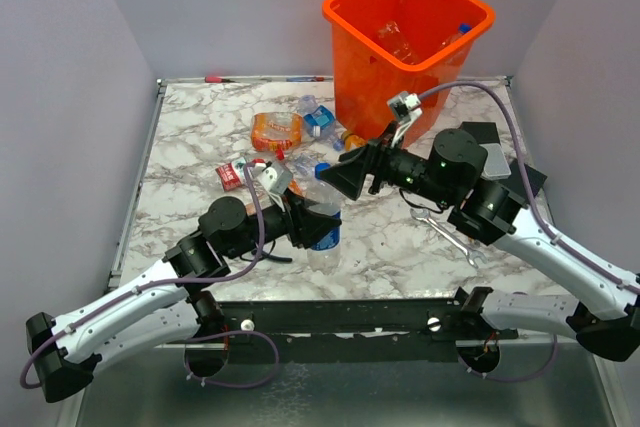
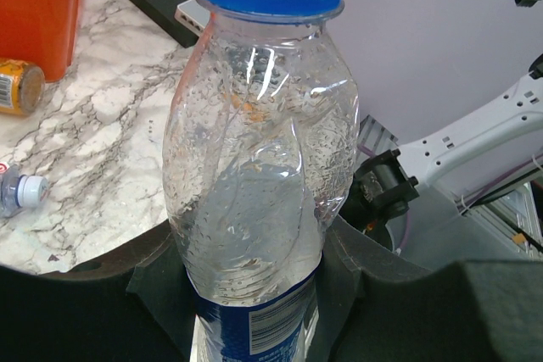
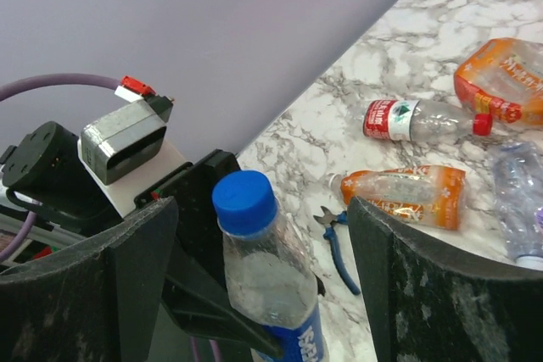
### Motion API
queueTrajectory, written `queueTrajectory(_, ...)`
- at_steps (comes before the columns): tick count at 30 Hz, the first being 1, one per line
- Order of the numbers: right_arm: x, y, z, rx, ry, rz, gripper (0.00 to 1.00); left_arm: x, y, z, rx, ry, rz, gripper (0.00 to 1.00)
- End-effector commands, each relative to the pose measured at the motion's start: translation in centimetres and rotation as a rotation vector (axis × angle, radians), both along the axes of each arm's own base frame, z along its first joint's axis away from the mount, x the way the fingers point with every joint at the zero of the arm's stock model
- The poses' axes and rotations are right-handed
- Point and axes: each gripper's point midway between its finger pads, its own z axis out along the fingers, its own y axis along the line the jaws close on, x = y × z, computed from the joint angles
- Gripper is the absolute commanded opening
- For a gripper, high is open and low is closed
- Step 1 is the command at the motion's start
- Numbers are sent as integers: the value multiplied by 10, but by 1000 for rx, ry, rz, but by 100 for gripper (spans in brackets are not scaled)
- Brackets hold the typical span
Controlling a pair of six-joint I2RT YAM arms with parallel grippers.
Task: Put the plastic bottles in the bin
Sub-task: Place the plastic bottle in the trash bin.
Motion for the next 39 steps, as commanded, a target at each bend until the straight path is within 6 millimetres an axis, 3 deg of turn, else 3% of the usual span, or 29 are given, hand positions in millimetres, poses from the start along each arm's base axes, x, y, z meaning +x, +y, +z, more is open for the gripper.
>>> queueTrajectory(1, -7, 17, 0, 0, 25, 74, 81, -7, -8, 9, 5, -12, -59, 37)
queueTrajectory(7, -5, 27, -18, -52, 63, 96, 63, -8, -10, 10, 6, -10, -70, 36)
queueTrajectory(13, 0, 26, -27, -69, 86, 63, 14, -8, -9, 8, 9, -9, -68, 37)
queueTrajectory(14, 1, 26, -27, -69, 86, 59, 3, -8, -9, 8, 9, -9, -67, 41)
queueTrajectory(15, 2, 25, -27, -72, 88, 53, 1, -7, -9, 9, 8, -8, -62, 51)
queueTrajectory(18, 4, 20, -25, -81, 73, 28, 1, -2, -7, 10, -3, 8, -29, 96)
queueTrajectory(20, 8, 8, -17, -88, 40, -26, 1, 4, 0, 13, -24, 16, 31, 99)
queueTrajectory(23, 20, -24, 13, -86, -55, -168, 1, 22, 19, 14, -86, 54, 187, 99)
queueTrajectory(25, 25, -49, 46, -61, -155, -268, 1, 28, 31, 15, -117, 55, 255, 99)
queueTrajectory(30, 27, -117, 158, 85, -455, -518, 1, 35, 58, 16, -183, 53, 378, 99)
queueTrajectory(33, 30, -157, 213, 188, -622, -722, 1, 36, 69, 22, -252, 59, 413, 99)
queueTrajectory(36, 42, -194, 244, 213, -715, -975, 1, 33, 72, 24, -287, 65, 412, 99)
queueTrajectory(39, 53, -214, 261, 178, -789, -1198, 1, 31, 73, 22, -295, 91, 407, 99)
